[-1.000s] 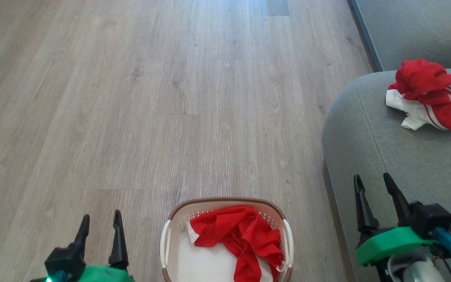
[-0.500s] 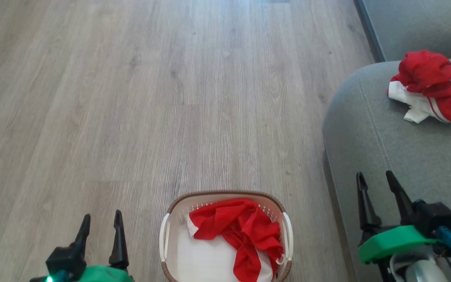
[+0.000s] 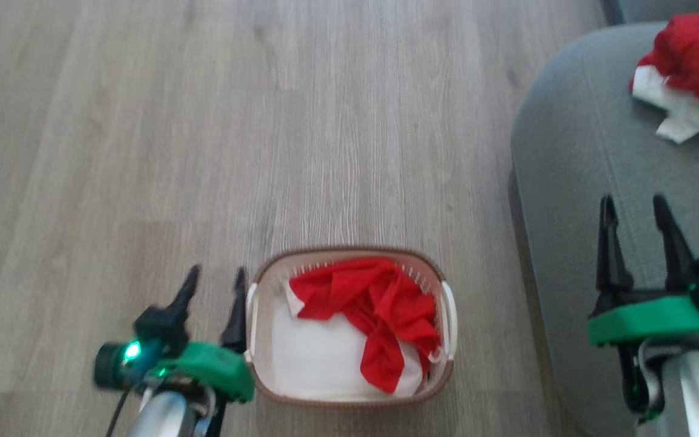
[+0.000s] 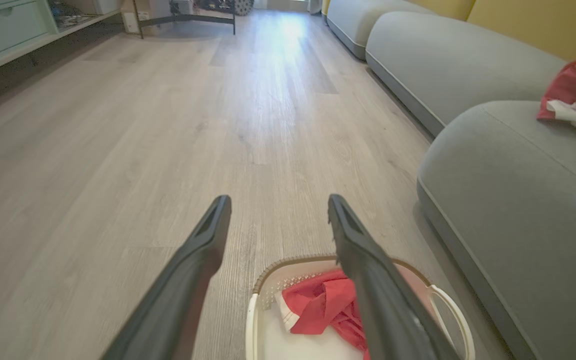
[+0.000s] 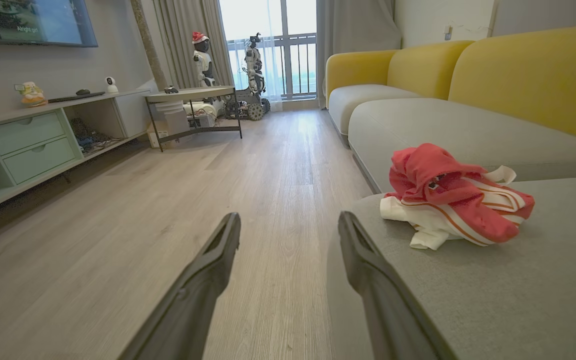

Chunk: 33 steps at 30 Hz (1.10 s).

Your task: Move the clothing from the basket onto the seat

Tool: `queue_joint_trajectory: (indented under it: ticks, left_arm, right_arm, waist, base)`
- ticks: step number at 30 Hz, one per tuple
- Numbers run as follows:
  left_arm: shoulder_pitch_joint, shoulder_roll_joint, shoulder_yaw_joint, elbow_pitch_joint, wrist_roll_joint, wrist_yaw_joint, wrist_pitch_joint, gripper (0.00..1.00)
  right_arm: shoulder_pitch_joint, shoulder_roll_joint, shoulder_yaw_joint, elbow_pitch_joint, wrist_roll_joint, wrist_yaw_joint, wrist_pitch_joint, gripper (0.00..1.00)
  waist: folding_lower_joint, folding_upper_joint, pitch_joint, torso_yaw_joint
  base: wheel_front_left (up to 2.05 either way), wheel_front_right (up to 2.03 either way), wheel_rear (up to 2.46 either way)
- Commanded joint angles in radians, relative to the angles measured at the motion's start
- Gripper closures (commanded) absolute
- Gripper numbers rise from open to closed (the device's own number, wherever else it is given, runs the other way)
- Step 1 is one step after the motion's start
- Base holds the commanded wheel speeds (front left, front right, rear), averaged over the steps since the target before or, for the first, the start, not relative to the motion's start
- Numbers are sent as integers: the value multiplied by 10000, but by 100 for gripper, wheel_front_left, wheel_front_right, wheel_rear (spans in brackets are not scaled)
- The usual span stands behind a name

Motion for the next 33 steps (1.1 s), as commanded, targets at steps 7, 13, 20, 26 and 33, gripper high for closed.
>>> queue_joint_trajectory:
  ticks: [7,13,20,26,33]
  left_arm:
    - [-2346,-268,-670,1849,346,-421,-115,0]
    - [-3839,-374,-1433,3942,564,-582,-120,0]
    - [-5138,-399,-2426,5596,569,-705,-122,0]
    - [-5906,-402,-3336,6351,245,-670,-123,0]
    - [-6593,-402,-4297,6714,-72,-631,-4,0]
  right_arm:
    - [-1287,-45,-92,-915,-458,-4,-93,0]
    - [-2057,-45,-98,-1255,-442,-4,-93,0]
    - [-2579,-45,-11,-1602,-215,-4,-93,0]
    - [-2955,-45,193,-1790,43,-4,-93,0]
    - [-3369,-45,458,-2013,76,-4,-93,0]
  waist:
    - [0,-1,2150,-501]
    - [0,-1,3367,-1062]
    - [0,-1,4426,-1681]
    - [0,-1,5163,-2161]
    - [0,-1,5886,-2531]
  base:
    - [0,0,0]
    - [0,0,0]
    - [0,0,0]
    - [0,0,0]
    - [0,0,0]
